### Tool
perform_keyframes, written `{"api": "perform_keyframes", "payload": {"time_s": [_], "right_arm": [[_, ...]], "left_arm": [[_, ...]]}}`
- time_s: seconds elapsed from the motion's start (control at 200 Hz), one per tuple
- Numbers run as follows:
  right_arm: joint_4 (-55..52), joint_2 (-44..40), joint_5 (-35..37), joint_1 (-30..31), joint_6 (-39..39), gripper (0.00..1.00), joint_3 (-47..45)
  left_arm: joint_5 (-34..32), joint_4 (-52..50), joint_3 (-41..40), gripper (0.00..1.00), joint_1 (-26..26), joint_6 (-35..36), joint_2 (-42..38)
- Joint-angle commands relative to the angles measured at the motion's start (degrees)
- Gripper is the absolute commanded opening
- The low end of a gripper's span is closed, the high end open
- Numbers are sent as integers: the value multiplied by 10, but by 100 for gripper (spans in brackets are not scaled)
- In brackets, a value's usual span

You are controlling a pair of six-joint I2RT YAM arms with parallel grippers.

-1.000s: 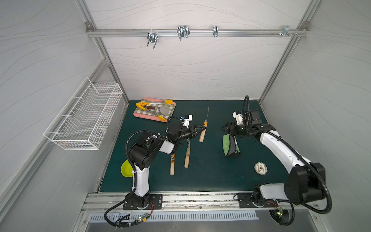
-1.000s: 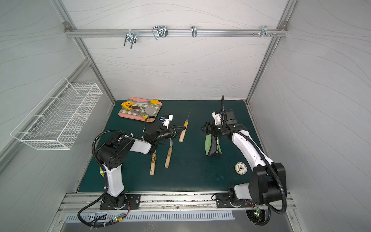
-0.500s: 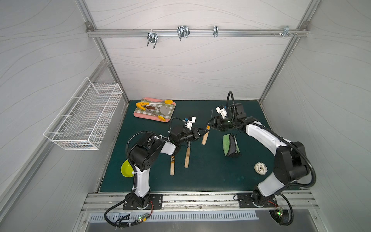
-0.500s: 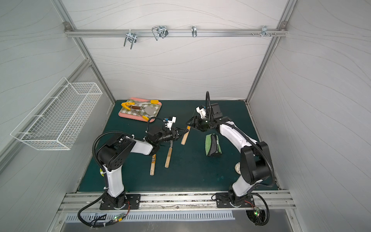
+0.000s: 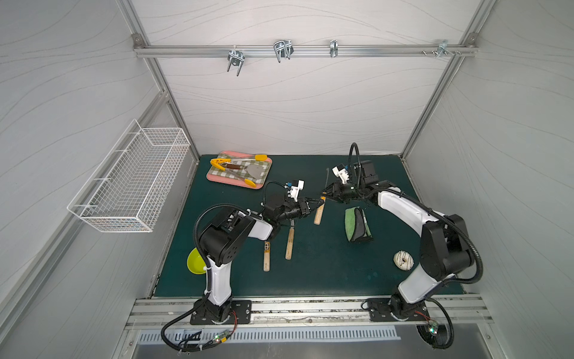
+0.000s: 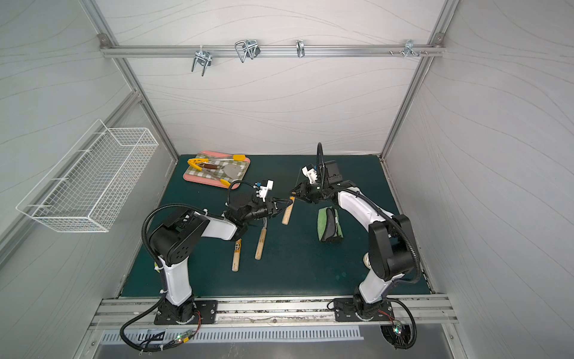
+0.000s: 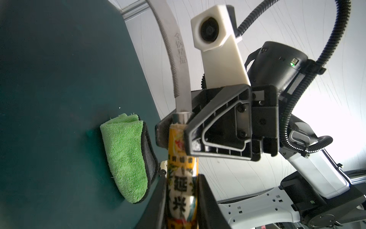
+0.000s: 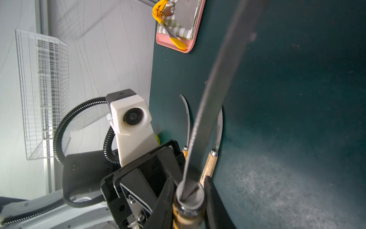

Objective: Wipe small sickles with rags
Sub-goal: Adjust the small sickle.

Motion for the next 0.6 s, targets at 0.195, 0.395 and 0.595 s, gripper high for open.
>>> {"api": "perform_keyframes", "payload": {"time_s": [0.195,0.395,0.595], "right_arm": [[55,-29,26,4,52,9,-20],[78,-61,88,3,95,8,-35],[83,-68,109,3,107,8,-32]], "left_arm": [[10,81,8,20,-10,-30,-1],[3,100,1,28,-23,-37,-1],[11,100,9,33,-35,-40,-3]]}}
